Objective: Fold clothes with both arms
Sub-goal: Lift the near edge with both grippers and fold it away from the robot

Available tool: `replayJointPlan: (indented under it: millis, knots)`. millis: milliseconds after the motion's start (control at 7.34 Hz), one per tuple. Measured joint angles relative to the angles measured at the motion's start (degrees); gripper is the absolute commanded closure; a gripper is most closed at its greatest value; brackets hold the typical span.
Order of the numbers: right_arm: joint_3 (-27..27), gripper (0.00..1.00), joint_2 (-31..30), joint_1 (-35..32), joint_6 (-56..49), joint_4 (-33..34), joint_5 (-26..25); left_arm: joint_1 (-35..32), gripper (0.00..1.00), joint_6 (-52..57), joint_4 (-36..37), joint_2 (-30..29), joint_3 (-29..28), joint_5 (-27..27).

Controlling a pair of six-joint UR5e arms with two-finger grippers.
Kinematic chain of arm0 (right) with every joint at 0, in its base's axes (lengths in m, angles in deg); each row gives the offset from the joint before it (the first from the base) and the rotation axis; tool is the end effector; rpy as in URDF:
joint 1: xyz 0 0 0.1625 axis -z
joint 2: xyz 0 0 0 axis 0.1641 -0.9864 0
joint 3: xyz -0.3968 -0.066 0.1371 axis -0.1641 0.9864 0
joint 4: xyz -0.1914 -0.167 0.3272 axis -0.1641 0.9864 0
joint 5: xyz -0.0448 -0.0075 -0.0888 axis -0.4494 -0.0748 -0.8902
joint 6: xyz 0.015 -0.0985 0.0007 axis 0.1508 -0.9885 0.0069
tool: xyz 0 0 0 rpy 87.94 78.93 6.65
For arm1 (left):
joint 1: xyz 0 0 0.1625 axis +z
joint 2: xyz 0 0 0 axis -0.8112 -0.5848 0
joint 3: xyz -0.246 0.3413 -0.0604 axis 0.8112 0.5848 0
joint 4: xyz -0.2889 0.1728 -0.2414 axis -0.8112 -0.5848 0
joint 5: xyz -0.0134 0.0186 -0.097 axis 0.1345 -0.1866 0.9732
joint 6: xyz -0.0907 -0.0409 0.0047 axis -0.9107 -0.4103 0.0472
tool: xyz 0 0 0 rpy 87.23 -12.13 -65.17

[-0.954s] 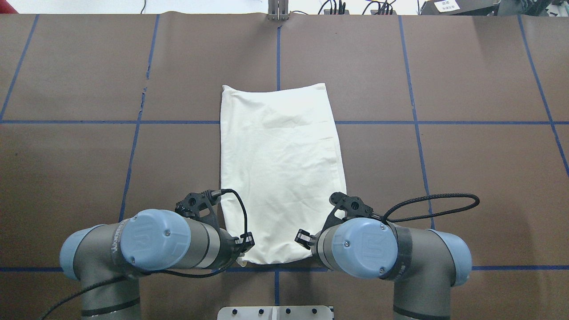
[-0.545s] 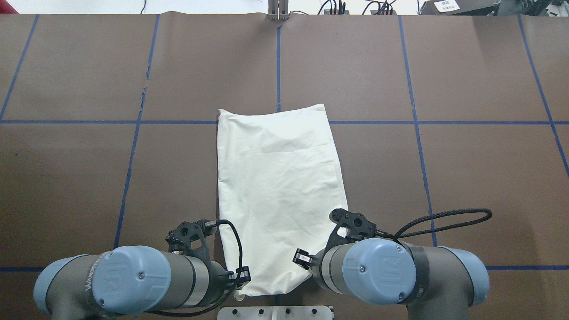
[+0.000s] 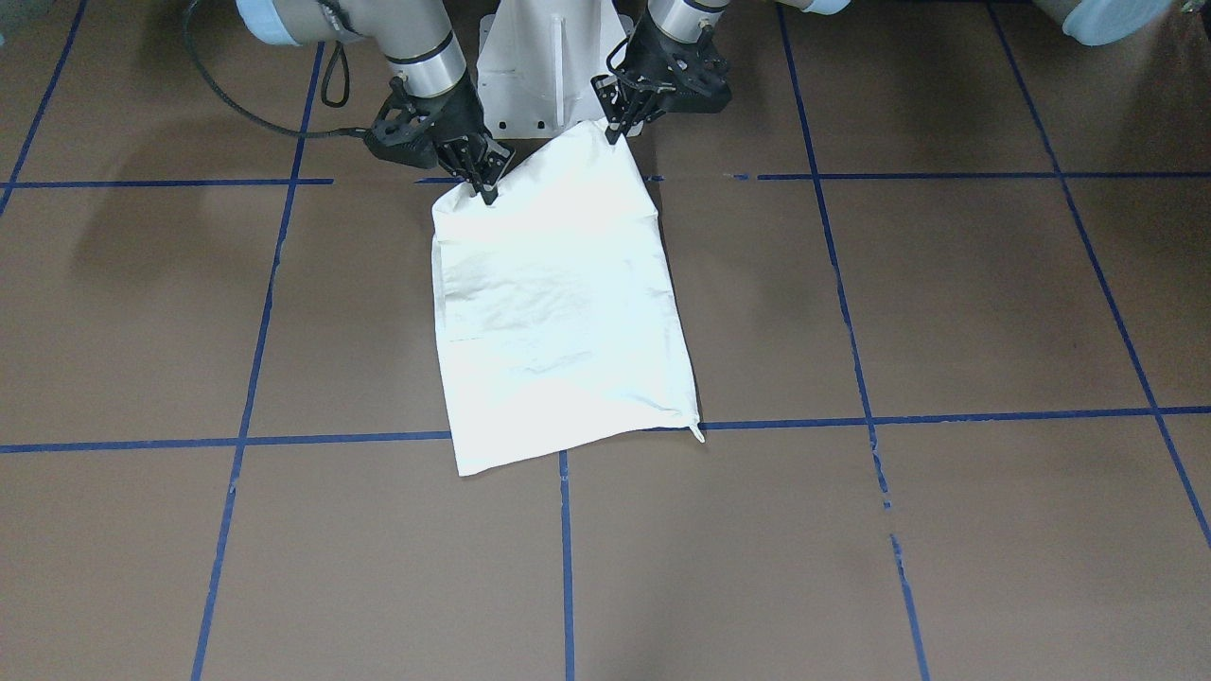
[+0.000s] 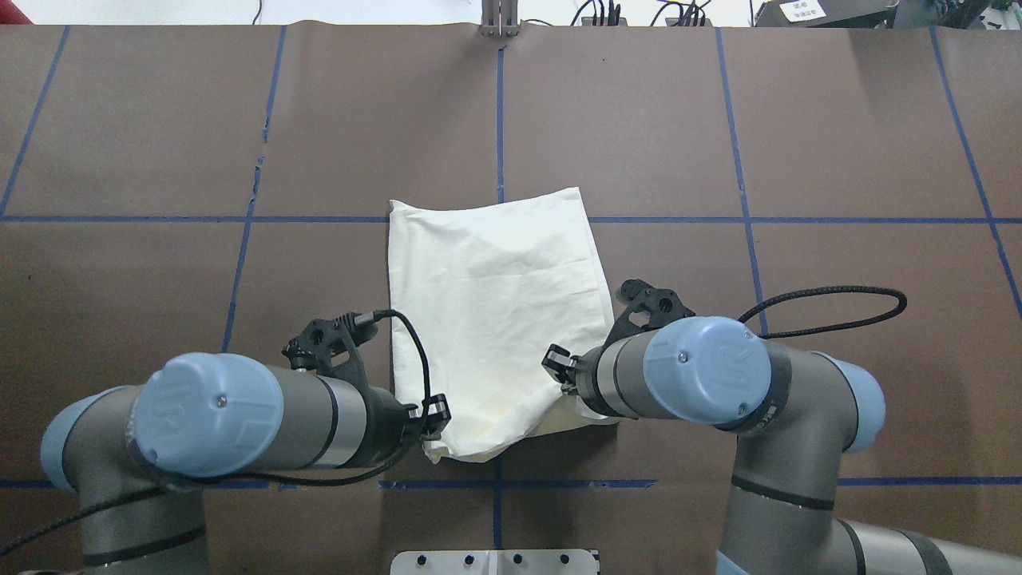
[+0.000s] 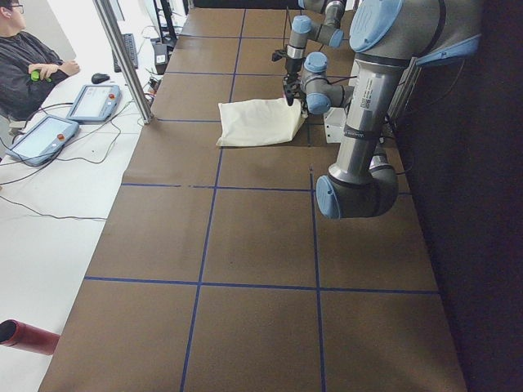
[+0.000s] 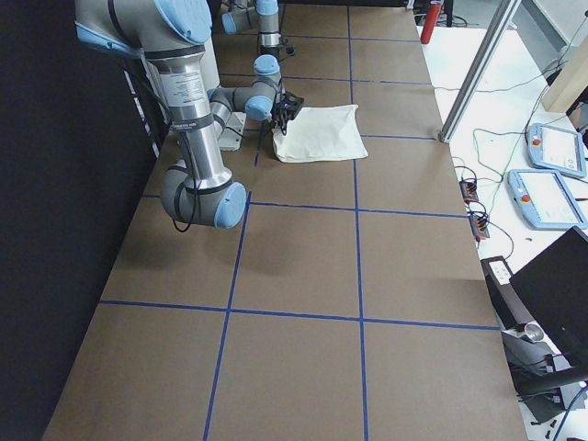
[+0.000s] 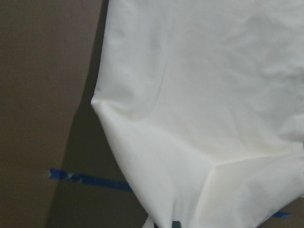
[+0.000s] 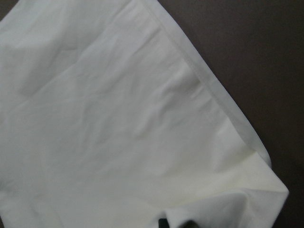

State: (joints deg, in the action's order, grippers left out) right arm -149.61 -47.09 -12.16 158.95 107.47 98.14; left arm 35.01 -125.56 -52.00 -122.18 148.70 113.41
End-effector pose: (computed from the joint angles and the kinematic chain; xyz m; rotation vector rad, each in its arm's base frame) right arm -0.4981 -0.3239 0.2361 -0.1052 -1.0275 0.5362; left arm 0.4718 -0.2843 0.1862 -0.0905 1.1669 -0.3400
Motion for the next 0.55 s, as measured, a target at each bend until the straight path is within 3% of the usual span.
replayJointPlan:
  millis: [273,545]
  knots:
    - [13.57,1.00,7.09,-9.19,-3.24,-6.43,6.81,-9.77,1.00,3.52,-1.82,-5.28,-9.75,3.31]
    - [32.86,1.00,18.42,-15.86,-8.29,-11.40,12.23,-16.34,1.00,6.37,-10.31,-9.18,-24.36,3.92]
